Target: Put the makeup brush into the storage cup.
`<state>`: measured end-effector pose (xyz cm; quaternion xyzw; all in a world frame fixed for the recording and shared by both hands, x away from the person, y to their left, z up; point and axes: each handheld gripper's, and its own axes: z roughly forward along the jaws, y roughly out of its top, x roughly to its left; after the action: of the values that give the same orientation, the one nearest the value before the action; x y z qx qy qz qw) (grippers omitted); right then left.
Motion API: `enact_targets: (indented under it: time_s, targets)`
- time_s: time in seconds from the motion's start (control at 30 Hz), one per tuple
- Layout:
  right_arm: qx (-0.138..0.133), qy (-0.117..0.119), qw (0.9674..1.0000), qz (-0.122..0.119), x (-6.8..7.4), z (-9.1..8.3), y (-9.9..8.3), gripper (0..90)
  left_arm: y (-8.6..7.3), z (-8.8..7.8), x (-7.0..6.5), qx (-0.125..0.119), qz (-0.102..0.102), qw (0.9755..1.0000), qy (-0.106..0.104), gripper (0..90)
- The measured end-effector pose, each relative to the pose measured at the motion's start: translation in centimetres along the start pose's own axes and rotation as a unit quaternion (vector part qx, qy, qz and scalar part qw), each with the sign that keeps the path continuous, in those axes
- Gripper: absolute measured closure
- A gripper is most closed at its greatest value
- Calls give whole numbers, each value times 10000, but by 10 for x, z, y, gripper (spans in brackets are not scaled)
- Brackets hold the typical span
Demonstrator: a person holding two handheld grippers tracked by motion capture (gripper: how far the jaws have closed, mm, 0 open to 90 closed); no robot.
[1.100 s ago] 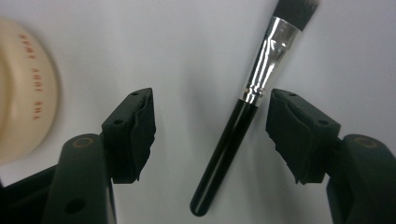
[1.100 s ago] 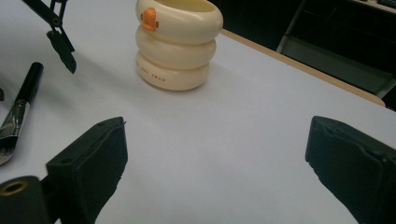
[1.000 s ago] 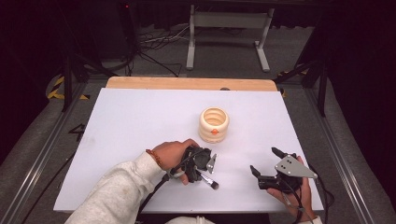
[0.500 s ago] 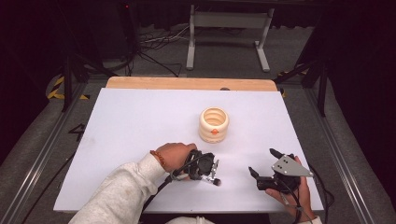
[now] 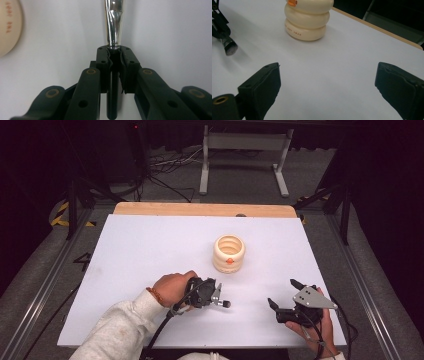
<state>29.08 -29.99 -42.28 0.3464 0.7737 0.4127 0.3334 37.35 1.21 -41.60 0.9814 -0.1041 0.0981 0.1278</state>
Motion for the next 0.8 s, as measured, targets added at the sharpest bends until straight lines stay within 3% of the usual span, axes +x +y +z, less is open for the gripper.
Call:
enact_targets:
  time_s: [0.13, 0.4, 0.43, 0.53, 0.57, 0.8]
  targets:
    - [11, 11, 10000, 1, 1, 0, 0, 74, -13, -8, 1, -290, -264, 9991, 143, 795]
    - [-15, -25, 10000, 34, -1, 0, 0, 74, -33, -22, -3, -591, -572, 9957, 434, 795]
    - [-14, -25, 10000, 28, 0, -1, 0, 74, -40, -27, -3, -772, -688, 9936, 455, 795]
    - [-22, -33, 10000, 10, 0, -1, 0, 74, -49, -32, -5, -1007, -911, 9889, 597, 795]
    - [-22, -33, 10000, 10, 0, -1, 0, 74, -49, -32, -5, -1007, -911, 9889, 597, 795]
    - [-25, -59, 10000, 24, 0, -1, 0, 74, -70, -41, -10, -1602, -1353, 9749, 744, 795]
